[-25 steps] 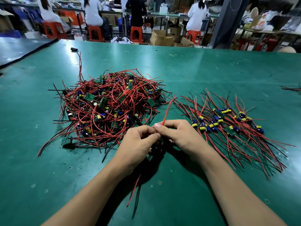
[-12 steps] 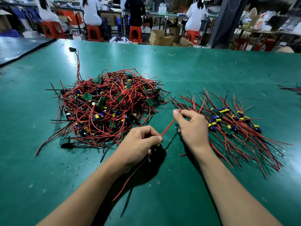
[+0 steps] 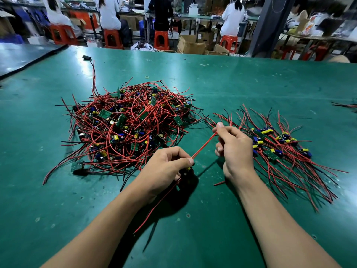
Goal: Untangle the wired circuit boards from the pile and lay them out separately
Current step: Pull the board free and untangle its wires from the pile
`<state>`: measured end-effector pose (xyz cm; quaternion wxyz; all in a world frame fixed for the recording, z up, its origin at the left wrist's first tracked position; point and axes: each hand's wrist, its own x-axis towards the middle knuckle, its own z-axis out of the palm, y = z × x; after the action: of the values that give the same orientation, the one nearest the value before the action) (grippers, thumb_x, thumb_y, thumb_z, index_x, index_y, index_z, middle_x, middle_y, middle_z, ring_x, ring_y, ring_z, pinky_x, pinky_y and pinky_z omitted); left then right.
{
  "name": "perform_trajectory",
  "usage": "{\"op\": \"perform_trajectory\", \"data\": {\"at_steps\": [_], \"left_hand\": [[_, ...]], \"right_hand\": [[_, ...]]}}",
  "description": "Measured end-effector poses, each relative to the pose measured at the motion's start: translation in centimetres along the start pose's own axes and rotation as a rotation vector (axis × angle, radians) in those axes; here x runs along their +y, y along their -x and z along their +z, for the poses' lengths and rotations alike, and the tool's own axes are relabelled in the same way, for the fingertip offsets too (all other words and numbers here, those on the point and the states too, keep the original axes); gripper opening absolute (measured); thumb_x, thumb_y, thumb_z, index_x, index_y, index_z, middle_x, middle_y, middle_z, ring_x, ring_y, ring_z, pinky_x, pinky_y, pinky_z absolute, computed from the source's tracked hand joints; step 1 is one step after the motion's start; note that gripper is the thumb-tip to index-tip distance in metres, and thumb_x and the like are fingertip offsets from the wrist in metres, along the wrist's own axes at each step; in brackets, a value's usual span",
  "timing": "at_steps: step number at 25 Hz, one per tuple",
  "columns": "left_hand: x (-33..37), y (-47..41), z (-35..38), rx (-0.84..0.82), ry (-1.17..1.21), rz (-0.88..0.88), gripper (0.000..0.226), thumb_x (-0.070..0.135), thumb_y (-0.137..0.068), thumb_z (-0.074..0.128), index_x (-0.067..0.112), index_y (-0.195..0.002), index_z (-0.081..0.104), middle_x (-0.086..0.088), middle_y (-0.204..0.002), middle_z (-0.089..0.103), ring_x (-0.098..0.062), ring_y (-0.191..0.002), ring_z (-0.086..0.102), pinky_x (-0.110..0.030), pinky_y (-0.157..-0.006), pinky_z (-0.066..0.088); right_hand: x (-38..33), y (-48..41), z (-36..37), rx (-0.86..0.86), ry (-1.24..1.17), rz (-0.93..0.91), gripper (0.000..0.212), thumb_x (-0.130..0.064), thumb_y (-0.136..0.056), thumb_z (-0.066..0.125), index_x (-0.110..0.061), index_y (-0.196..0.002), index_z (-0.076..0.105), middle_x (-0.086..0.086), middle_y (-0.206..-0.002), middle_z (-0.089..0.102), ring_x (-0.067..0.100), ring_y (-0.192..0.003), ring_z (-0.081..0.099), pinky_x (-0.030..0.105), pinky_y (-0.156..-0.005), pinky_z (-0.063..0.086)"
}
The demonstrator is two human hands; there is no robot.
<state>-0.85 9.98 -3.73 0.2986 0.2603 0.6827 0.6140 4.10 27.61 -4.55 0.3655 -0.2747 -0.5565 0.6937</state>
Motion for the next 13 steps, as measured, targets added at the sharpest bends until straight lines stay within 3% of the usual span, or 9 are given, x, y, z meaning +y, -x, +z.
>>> {"op": "perform_trajectory", "data": {"at_steps": [5,7,10,13], "left_hand": [[-0.2,0.1,0.0,0.057,0.024,-0.016,0.019,0.012,-0.089,0.067,0.017,-0.070,0.068,-0.001,-0.058,0.060,-0.019,-0.051,0.053,-0.027,-0.050,0.042],[-0.2,0.0,0.3,0.097,0.099,-0.009,0.013,0.009,-0.090,0.066,0.010,-0.077,0.067,0.000,-0.057,0.062,-0.018,-0.047,0.057,-0.022,-0.045,0.042],[0.1,-0.1,0.6,0.163,0.246,-0.009,0.005,0.009,-0.093,0.063,0.005,-0.092,0.061,-0.005,-0.061,0.068,-0.017,-0.043,0.058,-0.020,-0.039,0.044],[0.5,-0.2,0.2,0.195,0.356,-0.028,0.017,0.017,-0.092,0.065,0.009,-0.096,0.051,-0.007,-0.064,0.068,-0.016,-0.043,0.056,-0.020,-0.039,0.044]], "right_hand": [[-0.6,0.6,-0.4,-0.055,-0.078,0.093,0.019,-0.024,-0.089,0.075,-0.006,-0.086,0.069,-0.002,-0.070,0.062,0.007,-0.040,0.039,0.019,-0.038,0.032],[-0.8,0.8,-0.7,-0.125,-0.048,0.159,0.040,-0.038,-0.076,0.081,-0.004,-0.096,0.071,-0.003,-0.069,0.061,0.007,-0.042,0.043,0.019,-0.039,0.035],[-0.9,1.5,-0.5,-0.361,0.035,0.322,0.062,-0.048,-0.061,0.084,-0.005,-0.104,0.071,-0.003,-0.071,0.061,0.007,-0.048,0.046,0.019,-0.042,0.037],[-1.1,2.7,0.0,-0.695,0.098,0.422,0.040,-0.038,-0.067,0.089,-0.017,-0.099,0.077,0.001,-0.083,0.068,0.009,-0.058,0.058,0.017,-0.049,0.043]]}}
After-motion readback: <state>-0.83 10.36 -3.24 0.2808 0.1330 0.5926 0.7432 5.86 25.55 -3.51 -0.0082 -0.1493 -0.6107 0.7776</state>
